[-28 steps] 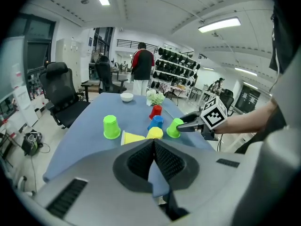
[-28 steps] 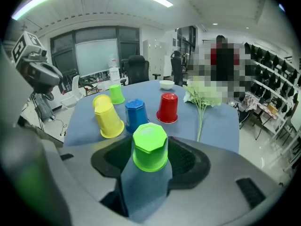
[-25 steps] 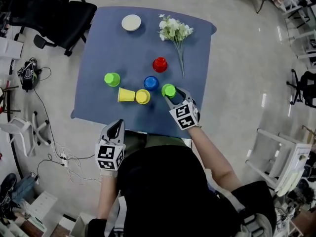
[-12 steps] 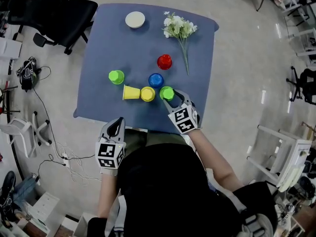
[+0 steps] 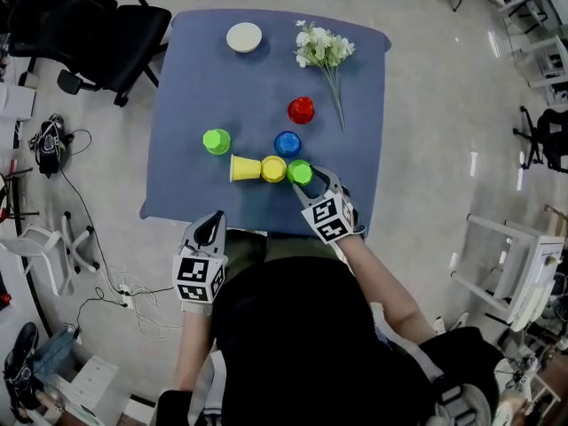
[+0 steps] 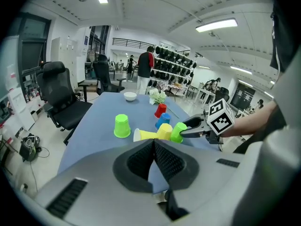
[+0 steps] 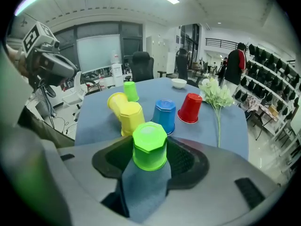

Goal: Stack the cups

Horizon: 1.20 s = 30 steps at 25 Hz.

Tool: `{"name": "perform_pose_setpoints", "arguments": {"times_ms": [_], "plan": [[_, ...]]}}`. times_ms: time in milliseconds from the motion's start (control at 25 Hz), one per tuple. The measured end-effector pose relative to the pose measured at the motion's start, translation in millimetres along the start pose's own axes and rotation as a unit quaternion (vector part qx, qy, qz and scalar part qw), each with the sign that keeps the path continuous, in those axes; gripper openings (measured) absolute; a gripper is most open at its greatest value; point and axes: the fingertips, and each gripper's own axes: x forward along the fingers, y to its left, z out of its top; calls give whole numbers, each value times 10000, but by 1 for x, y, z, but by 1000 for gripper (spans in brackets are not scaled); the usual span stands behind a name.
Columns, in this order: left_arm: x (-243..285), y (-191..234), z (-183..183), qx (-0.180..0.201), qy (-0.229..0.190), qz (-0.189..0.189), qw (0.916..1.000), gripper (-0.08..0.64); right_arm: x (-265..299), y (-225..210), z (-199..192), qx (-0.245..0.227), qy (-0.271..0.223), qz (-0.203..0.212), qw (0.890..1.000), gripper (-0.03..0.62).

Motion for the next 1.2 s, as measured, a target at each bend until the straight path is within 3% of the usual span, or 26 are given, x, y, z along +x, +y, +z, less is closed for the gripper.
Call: {"name": "perform_pose_setpoints", "arguments": {"times_ms": [320, 640, 880, 1200], "plan": [[0, 8, 2, 56, -26, -69, 10000, 9, -15, 3, 7, 103, -87, 172, 9998, 268], [3, 9, 16, 91, -162, -82, 9998, 9, -30, -13, 40, 322, -359, 153, 9987, 270], [0, 9, 17, 65, -155, 37, 9999, 9, -13, -33, 59, 221, -340, 169, 9990, 270], [-3, 10, 8, -104, -72, 313, 9994, 9, 21, -40, 63, -49, -105, 498, 9987, 270]]}}
